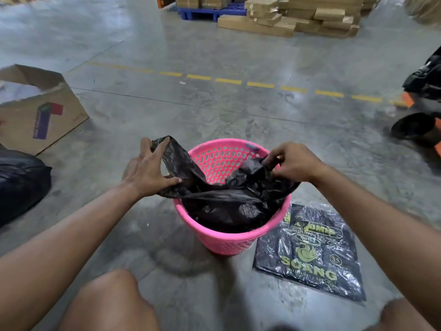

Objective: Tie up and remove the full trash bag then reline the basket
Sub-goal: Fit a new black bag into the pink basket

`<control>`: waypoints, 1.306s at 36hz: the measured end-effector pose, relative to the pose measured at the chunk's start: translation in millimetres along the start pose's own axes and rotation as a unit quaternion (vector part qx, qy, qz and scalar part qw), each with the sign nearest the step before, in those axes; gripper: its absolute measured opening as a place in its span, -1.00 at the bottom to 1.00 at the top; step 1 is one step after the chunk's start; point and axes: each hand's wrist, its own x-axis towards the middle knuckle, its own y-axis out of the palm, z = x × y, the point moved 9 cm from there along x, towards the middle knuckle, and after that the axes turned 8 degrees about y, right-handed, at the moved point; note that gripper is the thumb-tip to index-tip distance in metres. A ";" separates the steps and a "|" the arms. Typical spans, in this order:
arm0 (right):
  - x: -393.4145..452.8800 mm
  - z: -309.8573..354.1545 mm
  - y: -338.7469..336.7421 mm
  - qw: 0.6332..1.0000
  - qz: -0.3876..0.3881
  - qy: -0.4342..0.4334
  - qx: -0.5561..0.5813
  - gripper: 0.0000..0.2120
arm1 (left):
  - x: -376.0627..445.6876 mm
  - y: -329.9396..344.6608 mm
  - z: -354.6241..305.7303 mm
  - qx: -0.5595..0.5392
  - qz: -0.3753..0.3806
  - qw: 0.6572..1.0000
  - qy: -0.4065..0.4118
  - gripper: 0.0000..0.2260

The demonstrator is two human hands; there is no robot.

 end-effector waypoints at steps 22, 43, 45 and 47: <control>-29.9 -39.6 -31.9 0.995 0.064 -0.078 -0.019 -0.60 | 11.0 10.4 66.0 -0.059 0.089 0.993 -0.058 0.28; -63.9 -101.0 43.6 0.988 0.052 -0.002 -0.144 0.16 | -71.1 61.2 27.5 -0.124 0.157 0.975 0.096 0.31; -71.1 -107.7 56.4 0.983 0.055 -0.015 -0.175 0.23 | -82.5 63.7 25.2 -0.135 0.147 0.975 0.095 0.30; -74.1 -115.9 67.2 0.979 0.050 -0.025 -0.198 0.26 | -88.4 67.7 21.7 -0.127 0.138 0.977 0.100 0.31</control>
